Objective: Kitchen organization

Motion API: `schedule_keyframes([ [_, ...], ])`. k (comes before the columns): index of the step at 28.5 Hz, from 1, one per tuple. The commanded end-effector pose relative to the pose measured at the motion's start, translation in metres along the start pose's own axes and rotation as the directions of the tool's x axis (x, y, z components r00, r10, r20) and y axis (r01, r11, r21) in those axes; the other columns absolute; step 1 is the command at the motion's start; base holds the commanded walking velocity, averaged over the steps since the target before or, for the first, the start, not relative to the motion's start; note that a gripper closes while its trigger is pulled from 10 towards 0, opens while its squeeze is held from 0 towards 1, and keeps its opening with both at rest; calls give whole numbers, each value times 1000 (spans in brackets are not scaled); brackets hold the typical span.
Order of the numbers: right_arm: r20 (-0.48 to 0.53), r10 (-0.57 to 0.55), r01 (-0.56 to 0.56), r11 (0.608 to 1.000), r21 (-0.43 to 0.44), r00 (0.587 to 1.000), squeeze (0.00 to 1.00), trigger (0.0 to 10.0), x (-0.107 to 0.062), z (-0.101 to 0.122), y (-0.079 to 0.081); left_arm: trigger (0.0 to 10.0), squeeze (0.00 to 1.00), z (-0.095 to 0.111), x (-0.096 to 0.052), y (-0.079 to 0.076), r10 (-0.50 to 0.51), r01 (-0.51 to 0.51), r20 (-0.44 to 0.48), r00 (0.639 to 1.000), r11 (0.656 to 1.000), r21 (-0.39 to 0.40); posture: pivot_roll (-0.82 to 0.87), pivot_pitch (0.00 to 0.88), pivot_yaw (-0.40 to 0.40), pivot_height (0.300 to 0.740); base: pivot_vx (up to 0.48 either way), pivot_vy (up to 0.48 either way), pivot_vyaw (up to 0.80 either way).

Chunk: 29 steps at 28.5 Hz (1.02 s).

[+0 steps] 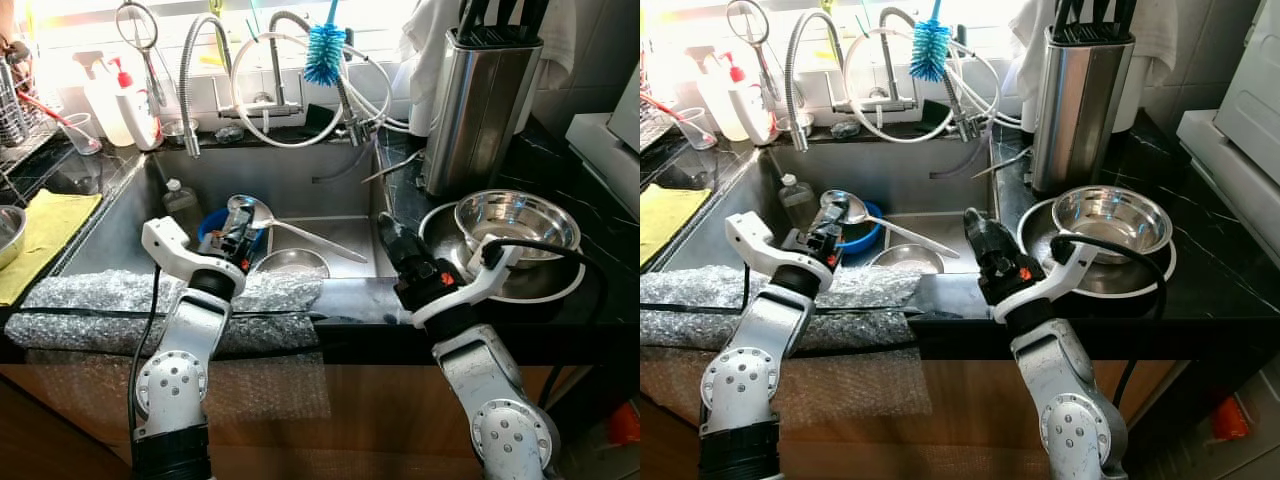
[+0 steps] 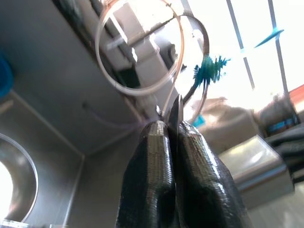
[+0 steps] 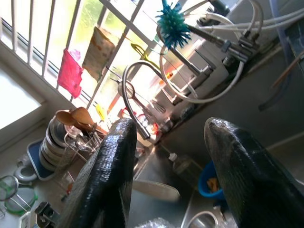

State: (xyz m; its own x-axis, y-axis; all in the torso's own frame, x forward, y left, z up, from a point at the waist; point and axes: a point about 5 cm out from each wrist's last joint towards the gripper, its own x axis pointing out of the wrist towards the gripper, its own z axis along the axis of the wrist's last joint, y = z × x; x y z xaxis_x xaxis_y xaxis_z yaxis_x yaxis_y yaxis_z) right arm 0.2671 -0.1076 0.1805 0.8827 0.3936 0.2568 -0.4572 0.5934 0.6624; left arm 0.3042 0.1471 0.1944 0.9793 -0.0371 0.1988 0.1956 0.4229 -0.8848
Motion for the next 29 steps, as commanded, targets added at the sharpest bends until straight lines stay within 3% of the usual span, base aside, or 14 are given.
schedule_keyframes([
  [1, 36, 25, -25, 1000, -1, 999, 0, 10000, 3, 6, 9, 0, 0, 14, 7, -7, 25, -31, 89, 996, 997, 66, -117, 0, 104, 740, 0, 0, 0],
  [3, 35, 49, -49, 999, 4, 998, 0, 10000, 1, 6, 12, 0, 0, 20, 10, -6, 57, -77, 132, 990, 985, 154, -117, 0, 104, 740, 0, 0, 0],
  [4, 25, 74, -74, 997, -10, 997, 0, 10000, -1, 6, 16, 118, 0, 25, 12, -3, 81, -124, 171, 982, 958, 259, -117, 0, 105, 740, 0, 0, 0],
  [5, 20, 76, -75, 997, -29, 997, 0, 10000, -2, 6, 16, 1216, 0, 28, 12, 0, 95, -151, 191, 977, 941, 304, -120, 0, 107, 740, 0, 0, 0],
  [6, 20, 76, -75, 997, -29, 997, 0, 10000, -2, 6, 16, 1216, 0, 28, 12, 0, 95, -151, 191, 977, 941, 304, -120, 0, 107, 740, 0, 0, 0],
  [8, 17, 68, -67, 997, -49, 998, 0, 10000, -3, 6, 16, 2392, 0, 28, 13, 0, 92, -156, 196, 976, 928, 338, -120, 0, 107, 740, 0, 0, 0],
  [9, 10, 54, -53, 990, -133, 998, 0, 10000, -4, 7, 16, 10000, 0, 27, 13, -5, 33, -125, 187, 982, 853, 506, -121, 0, 109, 740, 0, 0, 0],
  [10, 10, 54, -53, 990, -133, 998, 0, 10000, -4, 7, 16, 10000, 0, 27, 13, -5, 33, -125, 187, 982, 853, 506, -121, 0, 109, 740, 0, 0, 0],
  [11, 8, 53, -51, 979, -197, 999, 0, 10000, -4, 9, 17, 10000, 0, 24, 13, -8, -14, -91, 165, 986, 787, 610, -124, 0, 111, 740, 0, 0, 0],
  [15, 20, 67, -60, 965, -257, 998, 0, 10000, -4, 12, 24, 10000, 0, 20, 14, -9, -59, -49, 128, 990, 707, 705, -128, 0, 114, 740, 0, 0, 0],
  [18, 32, 68, -51, 925, -377, 997, 0, 10000, -5, 17, 28, 10000, 0, 18, 17, -8, -98, -28, 116, 988, 634, 773, -134, 0, 114, 740, 0, 0, 0],
  [23, 48, 48, -24, 909, -417, 998, 0, 10000, -7, 17, 26, 10000, 0, 17, 21, -7, -128, -15, 109, 986, 580, 815, -138, 0, 113, 740, 0, 0, 0],
  [25, 41, 46, -21, 877, -481, 998, 0, 10000, -9, 16, 25, 10000, 0, 14, 24, -7, -156, 1, 95, 983, 527, 850, -137, 0, 111, 740, 0, 0, 0],
  [29, 27, 46, -26, 863, -505, 999, 0, 10000, -10, 13, 26, 10000, 0, 10, 29, -8, -183, 14, 87, 979, 491, 871, -135, 0, 107, 740, 0, 0, 0],
])
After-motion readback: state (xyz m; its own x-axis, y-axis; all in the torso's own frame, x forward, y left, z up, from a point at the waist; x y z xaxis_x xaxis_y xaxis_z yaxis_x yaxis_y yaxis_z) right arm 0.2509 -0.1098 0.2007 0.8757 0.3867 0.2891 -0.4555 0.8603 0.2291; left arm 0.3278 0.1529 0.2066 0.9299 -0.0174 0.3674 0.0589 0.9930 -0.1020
